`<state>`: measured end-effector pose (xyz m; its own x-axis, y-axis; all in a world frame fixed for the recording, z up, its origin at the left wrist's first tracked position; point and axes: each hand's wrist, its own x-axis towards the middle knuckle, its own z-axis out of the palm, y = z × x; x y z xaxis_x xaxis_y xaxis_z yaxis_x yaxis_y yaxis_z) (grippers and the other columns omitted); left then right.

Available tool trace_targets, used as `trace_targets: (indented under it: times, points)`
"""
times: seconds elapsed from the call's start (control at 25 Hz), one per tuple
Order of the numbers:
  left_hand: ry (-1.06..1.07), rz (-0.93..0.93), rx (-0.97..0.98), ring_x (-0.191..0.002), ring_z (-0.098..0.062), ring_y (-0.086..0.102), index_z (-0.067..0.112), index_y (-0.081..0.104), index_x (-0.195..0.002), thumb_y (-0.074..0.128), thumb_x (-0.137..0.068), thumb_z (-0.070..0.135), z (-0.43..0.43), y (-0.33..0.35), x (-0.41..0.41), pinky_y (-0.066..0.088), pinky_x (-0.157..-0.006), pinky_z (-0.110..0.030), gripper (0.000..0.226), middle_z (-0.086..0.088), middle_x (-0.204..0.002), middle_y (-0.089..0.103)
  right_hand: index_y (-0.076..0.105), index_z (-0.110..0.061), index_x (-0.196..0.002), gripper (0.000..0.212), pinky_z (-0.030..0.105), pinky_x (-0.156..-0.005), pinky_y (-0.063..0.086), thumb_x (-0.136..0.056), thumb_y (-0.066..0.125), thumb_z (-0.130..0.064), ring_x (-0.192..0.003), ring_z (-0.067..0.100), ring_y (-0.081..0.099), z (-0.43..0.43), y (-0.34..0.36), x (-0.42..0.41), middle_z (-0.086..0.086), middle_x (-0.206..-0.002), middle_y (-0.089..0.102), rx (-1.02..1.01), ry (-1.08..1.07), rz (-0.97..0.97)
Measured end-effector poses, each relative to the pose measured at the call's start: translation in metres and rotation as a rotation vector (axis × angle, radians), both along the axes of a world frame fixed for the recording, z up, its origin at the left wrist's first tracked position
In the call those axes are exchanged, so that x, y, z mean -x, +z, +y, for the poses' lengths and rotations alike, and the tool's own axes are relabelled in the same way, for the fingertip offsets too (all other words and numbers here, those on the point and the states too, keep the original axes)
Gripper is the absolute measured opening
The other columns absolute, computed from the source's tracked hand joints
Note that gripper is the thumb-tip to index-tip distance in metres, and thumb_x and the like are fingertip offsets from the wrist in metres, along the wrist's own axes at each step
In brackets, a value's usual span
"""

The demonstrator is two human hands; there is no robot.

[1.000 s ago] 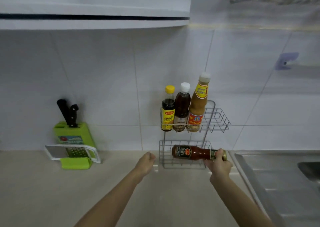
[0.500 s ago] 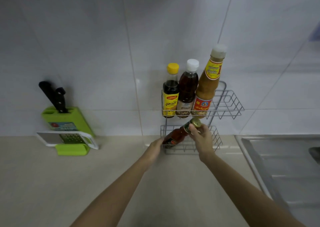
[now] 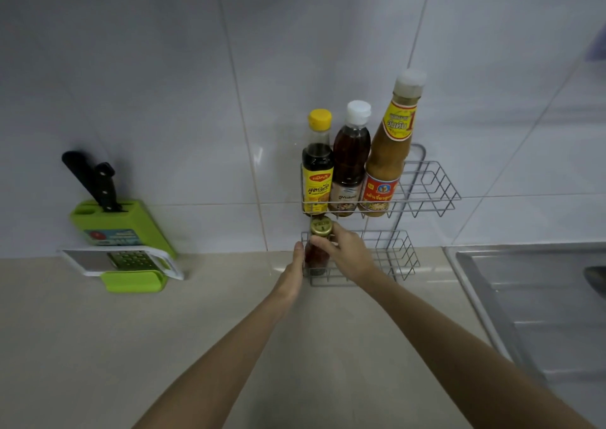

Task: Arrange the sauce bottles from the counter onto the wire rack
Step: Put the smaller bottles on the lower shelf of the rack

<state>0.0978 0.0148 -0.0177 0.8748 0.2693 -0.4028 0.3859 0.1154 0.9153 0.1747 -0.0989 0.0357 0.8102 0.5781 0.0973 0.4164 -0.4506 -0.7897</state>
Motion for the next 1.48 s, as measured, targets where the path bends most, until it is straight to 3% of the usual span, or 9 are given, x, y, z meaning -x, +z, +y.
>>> trace_targets:
  times: [0.44,0.6,0.8,1.04,1.2,1.32,1.4,1.48]
  points:
    - [-0.012,-0.026,-0.018,-0.143,-0.015,0.033,0.033,0.031,-0.149,0.006,-0.094,0.065,0.002,-0.008,-0.001,0.02,-0.122,-0.038,0.069,0.001,-0.153,0.042,0.06,-0.015,-0.113,0.042,0.028,-0.078,0.045,-0.09,0.054,-0.05,-0.091,0.017,0.061,0.01,-0.002,-0.01,0.0,-0.099,0.067,0.018,-0.03,0.055]
    - [0.009,-0.016,-0.025,-0.143,-0.017,0.035,0.029,0.033,-0.149,0.006,-0.095,0.064,0.001,-0.009,-0.002,0.021,-0.122,-0.039,0.07,-0.002,-0.152,0.044,0.056,-0.014,-0.12,0.041,0.036,-0.094,0.048,-0.093,0.051,-0.045,-0.109,0.022,0.061,0.008,-0.008,-0.006,0.006,-0.116,0.067,-0.055,0.023,0.181]
    - [-0.016,0.042,-0.038,-0.146,-0.02,0.03,0.025,0.028,-0.151,0.005,-0.094,0.065,0.006,-0.004,-0.004,0.018,-0.123,-0.041,0.074,-0.005,-0.155,0.037,0.057,-0.011,-0.119,0.038,0.044,-0.099,0.049,-0.093,0.056,-0.039,-0.112,0.025,0.061,0.009,-0.008,-0.009,0.009,-0.119,0.067,-0.072,-0.002,0.225]
    - [-0.082,0.062,-0.126,-0.144,-0.02,0.032,0.026,0.03,-0.151,0.011,-0.096,0.062,0.012,0.008,0.006,0.021,-0.114,-0.029,0.068,-0.004,-0.154,0.039,0.038,-0.007,-0.141,0.062,0.045,-0.109,0.04,-0.093,0.053,-0.043,-0.132,0.029,0.046,-0.004,-0.012,-0.001,0.015,-0.145,0.048,0.018,-0.033,0.259]
    - [-0.151,0.108,-0.432,-0.122,-0.026,0.056,0.009,0.055,-0.129,0.044,-0.1,0.038,0.023,0.021,0.06,0.042,-0.108,-0.038,0.043,-0.013,-0.136,0.058,0.058,-0.008,-0.119,0.037,0.035,-0.089,0.05,-0.094,0.055,-0.035,-0.107,0.025,0.061,-0.042,-0.007,0.037,0.012,-0.117,0.065,0.223,0.052,-0.025]
    - [-0.315,0.069,-0.613,-0.11,-0.028,0.065,0.0,0.064,-0.115,0.055,-0.096,0.013,0.038,0.03,0.118,0.049,-0.101,-0.037,0.025,-0.017,-0.12,0.068,0.065,-0.018,-0.093,0.018,0.028,-0.072,0.049,-0.094,0.055,-0.032,-0.081,0.016,0.068,-0.06,0.009,0.079,-0.001,-0.084,0.072,0.281,0.215,0.061]
    - [-0.452,0.059,-0.738,-0.107,-0.031,0.066,-0.005,0.064,-0.111,0.054,-0.092,0.0,0.047,0.03,0.157,0.051,-0.096,-0.032,0.022,-0.02,-0.115,0.069,0.066,-0.019,-0.085,0.019,0.026,-0.065,0.049,-0.092,0.057,-0.034,-0.067,0.01,0.065,-0.059,0.024,0.11,-0.007,-0.071,0.068,0.276,0.33,0.036]
    - [-0.547,0.091,-0.738,-0.107,-0.032,0.065,-0.008,0.062,-0.11,0.052,-0.086,-0.011,0.058,0.027,0.198,0.05,-0.089,-0.027,0.026,-0.023,-0.115,0.067,0.066,-0.021,-0.084,0.025,0.018,-0.06,0.047,-0.087,0.06,-0.045,-0.062,0.002,0.061,-0.054,0.041,0.148,-0.008,-0.068,0.066,0.257,0.423,0.03]
